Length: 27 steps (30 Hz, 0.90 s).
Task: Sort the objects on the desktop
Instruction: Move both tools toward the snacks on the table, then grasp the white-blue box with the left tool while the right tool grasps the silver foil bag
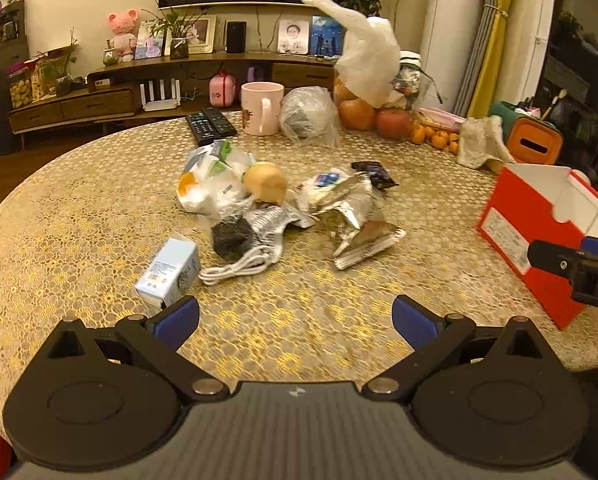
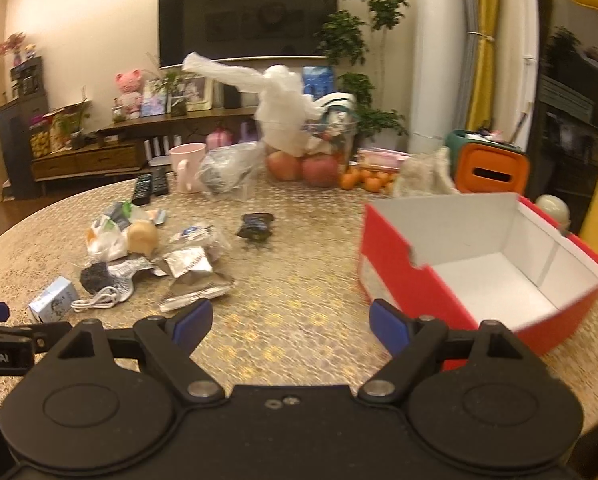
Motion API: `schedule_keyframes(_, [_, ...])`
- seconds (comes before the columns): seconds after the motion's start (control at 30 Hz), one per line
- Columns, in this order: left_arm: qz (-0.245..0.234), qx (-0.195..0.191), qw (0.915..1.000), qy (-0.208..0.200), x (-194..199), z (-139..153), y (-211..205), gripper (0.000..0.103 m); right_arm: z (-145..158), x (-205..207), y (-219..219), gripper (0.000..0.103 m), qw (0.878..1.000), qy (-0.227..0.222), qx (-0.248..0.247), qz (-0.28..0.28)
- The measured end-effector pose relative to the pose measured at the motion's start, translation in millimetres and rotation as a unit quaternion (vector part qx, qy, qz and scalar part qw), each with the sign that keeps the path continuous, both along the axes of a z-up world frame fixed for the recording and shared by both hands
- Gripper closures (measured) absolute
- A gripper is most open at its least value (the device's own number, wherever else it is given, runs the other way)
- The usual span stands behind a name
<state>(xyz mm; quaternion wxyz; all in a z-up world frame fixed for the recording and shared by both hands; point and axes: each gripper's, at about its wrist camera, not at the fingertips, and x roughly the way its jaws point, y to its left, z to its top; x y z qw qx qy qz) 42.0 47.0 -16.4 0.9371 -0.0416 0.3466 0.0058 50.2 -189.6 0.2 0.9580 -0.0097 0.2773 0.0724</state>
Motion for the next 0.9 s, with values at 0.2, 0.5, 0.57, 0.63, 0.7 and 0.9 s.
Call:
schedule_keyframes(0.2, [0.016,0.012,0.9998,0.007,23,-12,23,0.0,-7,36,23,0.018,1.0,0.015,-0.006,0.026])
schedule_keyframes(0.5, [0.043,0.028,0.9985,0.017,51,-29,59,0.0,-25,85,52,0.018,0.997,0.035,-0.018,0.062])
schedule_keyframes(0.57, [0.045,0.029,0.9984,0.019,56,-31,66,0.0,-31,94,57,0.018,0.997,0.042,-0.021,0.067])
schedule_keyframes(0.63, [0.05,0.029,0.9982,0.019,61,-32,74,0.0,-36,102,61,0.018,0.996,0.049,-0.023,0.073])
schedule_keyframes(0.7, [0.052,0.03,0.9981,0.018,66,-33,80,0.0,-41,110,66,0.018,0.995,0.054,-0.026,0.078])
schedule_keyframes(0.9, [0.042,0.023,0.9984,0.031,75,-44,93,0.0,-53,133,82,0.018,0.991,0.068,-0.034,0.107])
